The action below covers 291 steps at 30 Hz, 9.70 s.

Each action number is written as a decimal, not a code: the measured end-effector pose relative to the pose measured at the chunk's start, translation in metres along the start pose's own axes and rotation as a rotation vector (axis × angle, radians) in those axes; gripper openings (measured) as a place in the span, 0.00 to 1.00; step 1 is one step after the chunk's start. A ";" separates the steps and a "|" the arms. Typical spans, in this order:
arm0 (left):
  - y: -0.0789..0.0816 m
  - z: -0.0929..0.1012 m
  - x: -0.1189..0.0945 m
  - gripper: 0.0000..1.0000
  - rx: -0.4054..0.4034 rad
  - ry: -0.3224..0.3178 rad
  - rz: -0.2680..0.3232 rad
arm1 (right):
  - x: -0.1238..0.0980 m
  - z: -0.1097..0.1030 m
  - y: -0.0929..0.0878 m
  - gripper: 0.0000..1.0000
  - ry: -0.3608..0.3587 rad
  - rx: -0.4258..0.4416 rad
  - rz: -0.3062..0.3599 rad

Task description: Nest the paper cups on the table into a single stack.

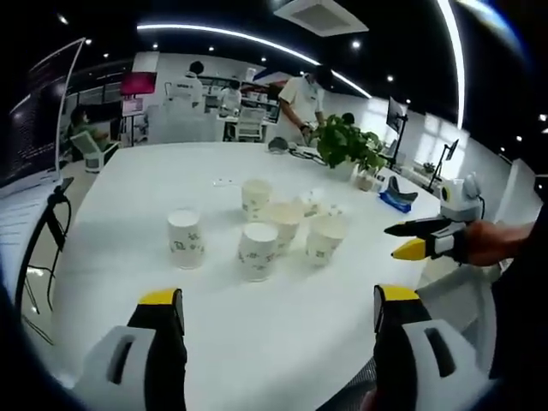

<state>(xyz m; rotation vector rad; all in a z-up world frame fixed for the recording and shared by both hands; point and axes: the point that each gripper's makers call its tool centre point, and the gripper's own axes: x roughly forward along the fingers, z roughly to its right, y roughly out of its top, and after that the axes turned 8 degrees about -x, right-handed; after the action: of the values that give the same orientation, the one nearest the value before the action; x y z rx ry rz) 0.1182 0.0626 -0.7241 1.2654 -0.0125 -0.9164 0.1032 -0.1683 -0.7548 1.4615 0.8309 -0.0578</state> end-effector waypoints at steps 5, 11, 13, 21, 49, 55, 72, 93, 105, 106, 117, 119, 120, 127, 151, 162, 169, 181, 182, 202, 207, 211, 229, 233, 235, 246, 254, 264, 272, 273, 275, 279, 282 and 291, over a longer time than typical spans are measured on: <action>0.001 -0.005 -0.005 0.90 -0.019 0.011 0.014 | 0.001 -0.002 -0.002 0.81 0.004 -0.007 -0.016; 0.000 -0.005 -0.004 0.90 -0.012 0.010 0.002 | 0.004 -0.003 0.003 0.80 0.005 -0.013 -0.002; 0.003 -0.006 -0.004 0.90 -0.008 0.007 0.000 | 0.004 -0.001 0.001 0.80 0.006 -0.011 -0.002; 0.009 -0.005 0.001 0.90 -0.008 -0.010 0.006 | -0.004 0.004 0.001 0.80 -0.020 -0.016 -0.014; 0.016 0.005 0.041 0.86 0.097 -0.082 -0.087 | -0.016 -0.007 -0.005 0.79 -0.033 -0.001 -0.012; 0.017 0.007 0.069 0.84 0.129 -0.098 -0.117 | -0.014 -0.008 -0.004 0.79 -0.021 -0.004 -0.012; 0.023 0.001 0.139 0.75 0.196 -0.104 -0.187 | -0.009 -0.008 -0.013 0.78 -0.008 0.007 -0.023; 0.008 -0.019 0.185 0.39 0.290 -0.077 -0.331 | -0.006 -0.016 -0.015 0.78 0.010 0.011 -0.036; 0.009 -0.002 0.147 0.39 0.271 -0.161 -0.288 | 0.011 -0.046 -0.006 0.71 0.142 -0.038 -0.033; 0.011 0.003 0.139 0.39 0.268 -0.170 -0.284 | 0.012 -0.049 -0.006 0.71 0.152 -0.040 -0.034; 0.024 0.034 0.100 0.39 0.238 -0.260 -0.197 | 0.042 -0.090 -0.013 0.69 0.324 -0.105 -0.065; 0.027 0.040 0.095 0.39 0.229 -0.286 -0.179 | 0.046 -0.097 -0.013 0.68 0.353 -0.109 -0.063; 0.028 0.044 0.091 0.39 0.226 -0.296 -0.174 | 0.047 -0.098 -0.012 0.68 0.362 -0.107 -0.061; 0.031 0.071 0.078 0.39 0.264 -0.360 -0.158 | 0.056 -0.117 -0.007 0.67 0.429 -0.167 -0.049; 0.003 0.068 0.048 0.38 0.356 -0.466 -0.244 | 0.042 -0.134 0.040 0.45 0.540 -0.083 0.152; -0.024 0.058 0.035 0.38 0.451 -0.498 -0.314 | 0.028 -0.147 0.039 0.41 0.638 -0.067 0.151; -0.044 0.052 0.037 0.38 0.543 -0.500 -0.361 | 0.023 -0.160 0.041 0.35 0.696 -0.035 0.143; -0.064 0.046 0.036 0.37 0.627 -0.478 -0.407 | 0.026 -0.170 0.043 0.19 0.724 -0.025 0.123; -0.066 0.046 0.035 0.37 0.632 -0.476 -0.411 | 0.025 -0.172 0.044 0.18 0.733 -0.029 0.120; -0.078 0.039 0.034 0.43 0.532 -0.386 -0.384 | 0.038 -0.169 0.029 0.00 0.681 -0.263 -0.059; -0.067 0.023 0.036 0.54 0.417 -0.298 -0.320 | 0.048 -0.153 0.016 0.00 0.633 -0.417 -0.147; -0.059 0.015 0.035 0.58 0.357 -0.262 -0.270 | 0.061 -0.138 0.009 0.00 0.580 -0.549 -0.219; -0.050 0.004 0.026 0.58 0.247 -0.202 -0.191 | 0.094 -0.112 -0.017 0.00 0.571 -1.003 -0.484; -0.049 0.003 0.025 0.59 0.237 -0.195 -0.181 | 0.099 -0.107 -0.023 0.00 0.578 -1.055 -0.536; -0.048 0.004 0.024 0.59 0.231 -0.194 -0.173 | 0.101 -0.106 -0.025 0.00 0.584 -1.064 -0.552; -0.036 0.006 0.019 0.63 0.178 -0.166 -0.118 | 0.107 -0.108 -0.032 0.00 0.611 -1.100 -0.594; -0.028 0.003 0.018 0.64 0.155 -0.134 -0.091 | 0.105 -0.109 -0.034 0.02 0.628 -1.111 -0.602; -0.023 0.004 0.009 0.65 0.115 -0.092 -0.061 | 0.096 -0.111 -0.025 0.16 0.635 -1.069 -0.584; -0.025 0.003 0.006 0.67 0.098 -0.074 -0.056 | 0.090 -0.113 -0.013 0.27 0.647 -1.009 -0.540; -0.025 0.004 0.006 0.68 0.100 -0.073 -0.056 | 0.087 -0.115 -0.011 0.27 0.661 -0.997 -0.529; -0.023 0.004 0.006 0.69 0.101 -0.074 -0.051 | 0.086 -0.114 -0.009 0.29 0.659 -0.995 -0.516; -0.022 0.005 0.007 0.71 0.103 -0.073 -0.048 | 0.083 -0.111 0.001 0.34 0.645 -0.961 -0.482; -0.020 0.004 0.008 0.72 0.102 -0.075 -0.038 | 0.080 -0.113 0.014 0.37 0.634 -0.858 -0.424; -0.016 0.005 0.009 0.73 0.103 -0.089 -0.037 | 0.069 -0.095 0.057 0.48 0.558 -0.634 -0.199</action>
<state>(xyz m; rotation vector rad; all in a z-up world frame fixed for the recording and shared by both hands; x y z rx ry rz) 0.1120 0.0536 -0.7398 1.3228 -0.1084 -1.0141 0.1394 -0.0452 -0.7328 0.7886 1.3018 0.4466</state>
